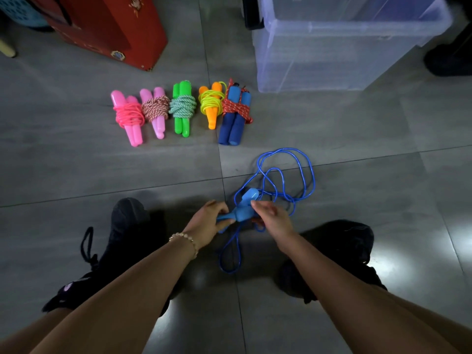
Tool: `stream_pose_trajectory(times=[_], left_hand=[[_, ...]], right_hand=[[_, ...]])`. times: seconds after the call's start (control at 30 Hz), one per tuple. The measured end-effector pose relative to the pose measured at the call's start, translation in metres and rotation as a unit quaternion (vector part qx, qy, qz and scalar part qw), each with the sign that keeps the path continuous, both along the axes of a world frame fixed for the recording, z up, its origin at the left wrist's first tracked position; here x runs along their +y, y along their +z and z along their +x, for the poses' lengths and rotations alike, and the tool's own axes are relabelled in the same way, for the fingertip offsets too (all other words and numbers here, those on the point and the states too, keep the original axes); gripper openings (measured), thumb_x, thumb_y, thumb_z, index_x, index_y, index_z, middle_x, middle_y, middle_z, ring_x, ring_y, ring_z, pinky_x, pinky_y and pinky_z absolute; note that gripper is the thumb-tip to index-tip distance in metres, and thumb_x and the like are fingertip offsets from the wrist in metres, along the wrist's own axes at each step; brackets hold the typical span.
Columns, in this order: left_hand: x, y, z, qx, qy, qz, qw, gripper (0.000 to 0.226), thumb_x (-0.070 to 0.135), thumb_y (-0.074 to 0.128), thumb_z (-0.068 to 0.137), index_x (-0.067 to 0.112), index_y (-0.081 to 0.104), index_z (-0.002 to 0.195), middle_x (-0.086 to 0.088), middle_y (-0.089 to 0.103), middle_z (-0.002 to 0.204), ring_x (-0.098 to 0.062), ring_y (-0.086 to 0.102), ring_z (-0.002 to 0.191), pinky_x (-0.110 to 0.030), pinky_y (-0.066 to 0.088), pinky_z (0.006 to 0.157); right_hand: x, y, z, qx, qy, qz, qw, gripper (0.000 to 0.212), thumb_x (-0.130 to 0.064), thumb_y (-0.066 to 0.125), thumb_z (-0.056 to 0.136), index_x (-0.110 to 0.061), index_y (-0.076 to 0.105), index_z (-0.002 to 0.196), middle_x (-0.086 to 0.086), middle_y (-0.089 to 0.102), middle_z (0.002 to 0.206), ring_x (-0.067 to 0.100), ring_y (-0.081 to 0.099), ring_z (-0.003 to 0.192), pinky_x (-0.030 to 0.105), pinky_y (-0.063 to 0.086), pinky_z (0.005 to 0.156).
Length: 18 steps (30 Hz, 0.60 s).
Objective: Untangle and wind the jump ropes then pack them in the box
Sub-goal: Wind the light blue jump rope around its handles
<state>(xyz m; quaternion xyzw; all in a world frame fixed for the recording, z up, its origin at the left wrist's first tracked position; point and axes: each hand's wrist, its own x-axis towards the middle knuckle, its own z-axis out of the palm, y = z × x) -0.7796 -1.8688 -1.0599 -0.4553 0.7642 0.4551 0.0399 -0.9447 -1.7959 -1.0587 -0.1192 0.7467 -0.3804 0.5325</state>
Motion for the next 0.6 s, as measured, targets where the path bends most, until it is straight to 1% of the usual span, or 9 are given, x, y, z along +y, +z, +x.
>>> stream_pose_trajectory(times=[0.07,0.13,0.27,0.3,0.37,0.43,0.5,0.53,0.6], left_hand=[[0.003,-0.005,-0.014,-0.026,0.023,0.019,0.999,0.036,0.027,0.072,0.080,0.018,0.055,0.110,0.003,0.050,0.108,-0.015,0.053,0.096,-0.028,0.045,0.088],[0.006,-0.012,-0.023,-0.069,0.026,0.025,0.997,0.047,0.035,0.073,0.078,0.021,0.052,0.118,0.004,0.052,0.115,-0.015,0.055,0.102,-0.029,0.046,0.090],[0.004,-0.017,-0.036,-0.182,-0.042,-0.022,0.982,0.049,0.046,0.064,0.084,0.019,0.053,0.123,-0.002,0.061,0.119,-0.022,0.057,0.111,-0.031,0.043,0.088],[0.002,-0.017,-0.040,-0.198,-0.059,-0.028,0.978,0.047,0.047,0.060,0.086,0.018,0.054,0.122,-0.002,0.061,0.120,-0.023,0.057,0.111,-0.031,0.043,0.088],[-0.006,-0.013,-0.051,-0.195,-0.069,0.008,0.978,0.042,0.045,0.058,0.088,0.020,0.055,0.121,-0.002,0.062,0.120,-0.022,0.058,0.111,-0.030,0.043,0.087],[-0.023,0.001,-0.067,-0.148,-0.054,0.100,0.982,0.031,0.039,0.059,0.089,0.019,0.060,0.113,-0.003,0.065,0.108,-0.021,0.063,0.100,-0.025,0.046,0.079],[-0.046,0.026,-0.088,-0.094,-0.037,0.213,0.972,0.015,0.026,0.055,0.094,0.013,0.061,0.089,-0.006,0.065,0.082,-0.019,0.065,0.072,-0.019,0.049,0.056],[-0.057,0.042,-0.099,-0.076,-0.031,0.260,0.962,0.019,0.020,0.052,0.096,0.011,0.056,0.080,-0.006,0.061,0.073,-0.016,0.063,0.059,-0.018,0.047,0.047],[-0.078,0.080,-0.116,-0.051,-0.014,0.319,0.946,0.020,0.014,0.049,0.098,0.010,0.050,0.078,-0.005,0.058,0.070,-0.010,0.060,0.047,-0.019,0.048,0.041]], right_hand=[[-0.009,0.001,-0.014,0.005,0.012,-0.015,1.000,0.016,-0.016,0.068,0.085,-0.005,0.067,0.097,0.003,0.067,0.083,0.008,0.062,0.069,0.020,0.053,0.066],[-0.017,0.003,-0.024,0.007,0.026,-0.011,1.000,0.019,-0.016,0.066,0.087,-0.002,0.067,0.100,0.004,0.066,0.083,0.008,0.061,0.068,0.021,0.053,0.070],[-0.027,0.005,-0.037,-0.026,0.044,-0.001,0.999,0.014,-0.018,0.058,0.092,-0.008,0.066,0.098,0.001,0.064,0.080,0.008,0.060,0.070,0.022,0.053,0.071],[-0.029,0.005,-0.041,-0.030,0.050,0.005,0.998,0.014,-0.020,0.057,0.093,-0.009,0.066,0.095,0.004,0.065,0.082,0.010,0.060,0.070,0.023,0.052,0.072],[-0.034,0.008,-0.050,-0.013,0.085,0.015,0.996,0.015,-0.025,0.055,0.094,-0.014,0.066,0.093,0.006,0.064,0.087,0.009,0.060,0.068,0.017,0.049,0.064],[-0.044,0.020,-0.062,0.015,0.124,0.019,0.992,0.017,-0.030,0.054,0.094,-0.018,0.064,0.100,0.001,0.063,0.087,0.007,0.058,0.066,0.013,0.046,0.056],[-0.062,0.040,-0.076,0.031,0.157,-0.002,0.987,0.014,-0.033,0.052,0.094,-0.023,0.062,0.097,-0.001,0.061,0.085,0.009,0.057,0.068,0.017,0.044,0.058],[-0.072,0.052,-0.083,0.036,0.167,-0.014,0.985,0.014,-0.034,0.053,0.094,-0.024,0.063,0.092,0.000,0.061,0.086,0.012,0.057,0.072,0.020,0.045,0.063],[-0.094,0.080,-0.096,0.045,0.179,-0.031,0.982,0.018,-0.037,0.054,0.093,-0.023,0.065,0.091,0.002,0.061,0.089,0.013,0.054,0.077,0.024,0.043,0.066]])
